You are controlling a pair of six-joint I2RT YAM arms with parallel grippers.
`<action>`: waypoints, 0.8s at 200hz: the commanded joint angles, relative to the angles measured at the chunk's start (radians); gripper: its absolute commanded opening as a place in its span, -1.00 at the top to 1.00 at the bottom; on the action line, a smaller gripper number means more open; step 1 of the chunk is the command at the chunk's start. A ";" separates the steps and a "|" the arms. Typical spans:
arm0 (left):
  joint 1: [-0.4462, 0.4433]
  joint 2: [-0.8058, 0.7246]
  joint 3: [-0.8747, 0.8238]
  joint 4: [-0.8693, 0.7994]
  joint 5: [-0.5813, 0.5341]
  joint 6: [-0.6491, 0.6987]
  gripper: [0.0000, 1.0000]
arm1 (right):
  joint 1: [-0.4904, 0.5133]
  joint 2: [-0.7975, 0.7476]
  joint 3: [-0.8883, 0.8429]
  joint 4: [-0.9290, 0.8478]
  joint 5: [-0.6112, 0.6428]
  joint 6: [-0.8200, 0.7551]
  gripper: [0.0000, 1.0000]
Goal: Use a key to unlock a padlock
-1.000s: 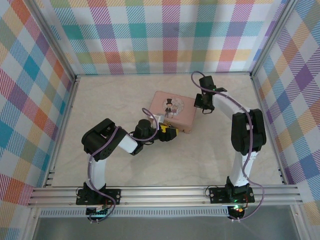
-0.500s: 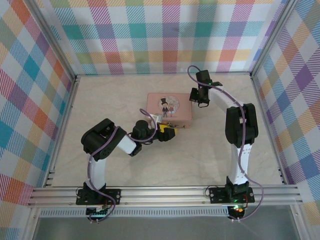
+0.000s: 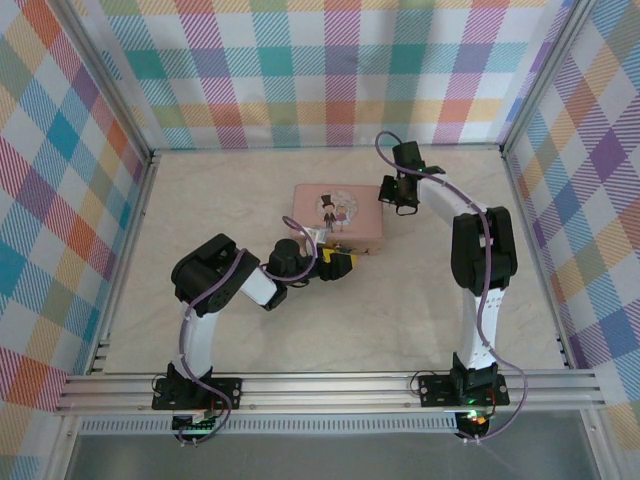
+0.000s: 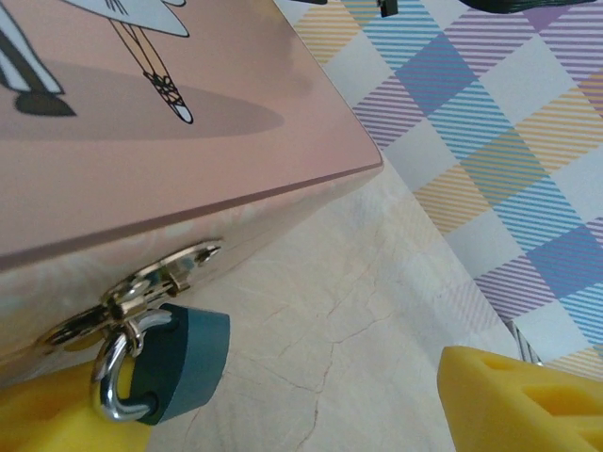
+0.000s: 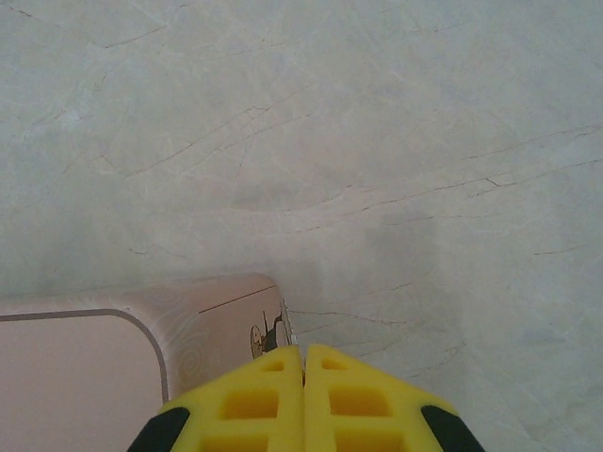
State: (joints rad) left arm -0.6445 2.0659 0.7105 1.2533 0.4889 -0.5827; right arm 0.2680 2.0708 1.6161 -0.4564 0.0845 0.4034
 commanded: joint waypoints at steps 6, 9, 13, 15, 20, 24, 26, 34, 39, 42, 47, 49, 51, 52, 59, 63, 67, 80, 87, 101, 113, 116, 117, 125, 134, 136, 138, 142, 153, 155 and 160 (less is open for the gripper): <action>-0.001 -0.007 -0.013 0.087 -0.021 -0.007 -0.59 | 0.020 -0.020 -0.038 -0.045 -0.054 -0.011 1.00; -0.001 -0.010 -0.016 0.088 -0.028 -0.004 -0.60 | 0.020 -0.020 -0.038 -0.046 -0.054 -0.010 1.00; -0.001 -0.014 -0.019 0.085 -0.038 -0.002 -0.60 | 0.021 -0.022 -0.041 -0.046 -0.055 -0.009 1.00; 0.000 -0.014 -0.021 0.084 -0.044 -0.002 -0.60 | 0.022 -0.023 -0.042 -0.046 -0.055 -0.009 1.00; 0.002 -0.015 -0.025 0.079 -0.058 0.000 -0.60 | 0.022 -0.026 -0.047 -0.043 -0.055 -0.009 1.00; 0.003 -0.015 -0.029 0.084 -0.065 -0.002 -0.60 | 0.023 -0.028 -0.052 -0.040 -0.055 -0.008 1.00; 0.003 -0.015 -0.031 0.088 -0.067 -0.003 -0.59 | 0.023 -0.030 -0.054 -0.038 -0.055 -0.008 1.00; 0.008 -0.004 -0.038 0.122 -0.064 -0.017 -0.58 | 0.023 -0.035 -0.063 -0.032 -0.054 -0.007 1.00; 0.011 0.002 -0.041 0.146 -0.057 -0.031 -0.56 | 0.023 -0.038 -0.065 -0.032 -0.055 -0.007 1.00; 0.014 0.006 -0.041 0.158 -0.054 -0.043 -0.55 | 0.023 -0.039 -0.067 -0.031 -0.055 -0.006 1.00; 0.017 0.009 -0.038 0.161 -0.049 -0.057 -0.55 | 0.024 -0.041 -0.070 -0.029 -0.057 -0.007 1.00; 0.018 0.011 -0.038 0.161 -0.045 -0.059 -0.55 | 0.024 -0.041 -0.071 -0.029 -0.057 -0.007 1.00; 0.019 0.010 -0.036 0.162 -0.041 -0.059 -0.55 | 0.025 -0.041 -0.071 -0.027 -0.059 -0.007 1.00; 0.019 0.010 -0.036 0.162 -0.040 -0.059 -0.55 | 0.025 -0.041 -0.071 -0.027 -0.060 -0.006 1.00; 0.016 0.010 -0.036 0.161 -0.033 -0.058 -0.56 | 0.024 -0.041 -0.072 -0.028 -0.066 -0.008 1.00; 0.016 0.010 -0.035 0.161 -0.032 -0.059 -0.58 | 0.027 -0.042 -0.071 -0.029 -0.066 -0.008 1.00; 0.014 0.010 -0.035 0.161 -0.031 -0.058 -0.60 | 0.029 -0.043 -0.071 -0.030 -0.066 -0.008 1.00; 0.013 0.010 -0.034 0.162 -0.033 -0.055 -0.64 | 0.039 -0.041 -0.073 -0.030 -0.068 -0.009 1.00; 0.013 0.011 -0.030 0.161 -0.035 -0.054 -0.65 | 0.045 -0.040 -0.071 -0.029 -0.069 -0.009 1.00; 0.011 0.016 -0.019 0.154 -0.035 -0.056 -0.66 | 0.056 -0.036 -0.068 -0.025 -0.069 -0.008 1.00; 0.011 0.024 -0.013 0.148 -0.038 -0.061 -0.67 | 0.059 -0.029 -0.062 -0.025 -0.076 -0.003 1.00; 0.011 0.025 -0.011 0.147 -0.039 -0.060 -0.67 | 0.060 -0.028 -0.061 -0.025 -0.078 -0.002 1.00; 0.011 0.026 -0.011 0.147 -0.040 -0.061 -0.67 | 0.060 -0.028 -0.060 -0.025 -0.079 -0.002 1.00; 0.011 0.029 -0.012 0.148 -0.043 -0.061 -0.67 | 0.062 -0.023 -0.055 -0.027 -0.082 -0.004 1.00; 0.011 0.031 -0.014 0.147 -0.049 -0.061 -0.66 | 0.065 -0.023 -0.051 -0.035 -0.069 -0.005 1.00; 0.011 0.030 -0.015 0.148 -0.051 -0.060 -0.66 | 0.065 -0.024 -0.051 -0.035 -0.066 -0.005 1.00; 0.011 0.030 -0.017 0.148 -0.052 -0.060 -0.66 | 0.065 -0.024 -0.051 -0.035 -0.066 -0.005 1.00; 0.011 0.028 -0.022 0.149 -0.057 -0.060 -0.66 | 0.064 -0.027 -0.055 -0.032 -0.065 -0.005 1.00; 0.012 0.022 -0.032 0.147 -0.062 -0.057 -0.63 | 0.064 -0.029 -0.057 -0.032 -0.058 -0.007 1.00; 0.013 0.020 -0.033 0.148 -0.062 -0.055 -0.62 | 0.065 -0.029 -0.057 -0.032 -0.057 -0.008 1.00; 0.015 0.018 -0.039 0.147 -0.062 -0.056 -0.60 | 0.064 -0.029 -0.056 -0.034 -0.055 -0.008 1.00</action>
State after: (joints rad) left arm -0.6361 2.0811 0.6796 1.3430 0.4370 -0.6395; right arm 0.3191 2.0693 1.5501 -0.4808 0.0441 0.4030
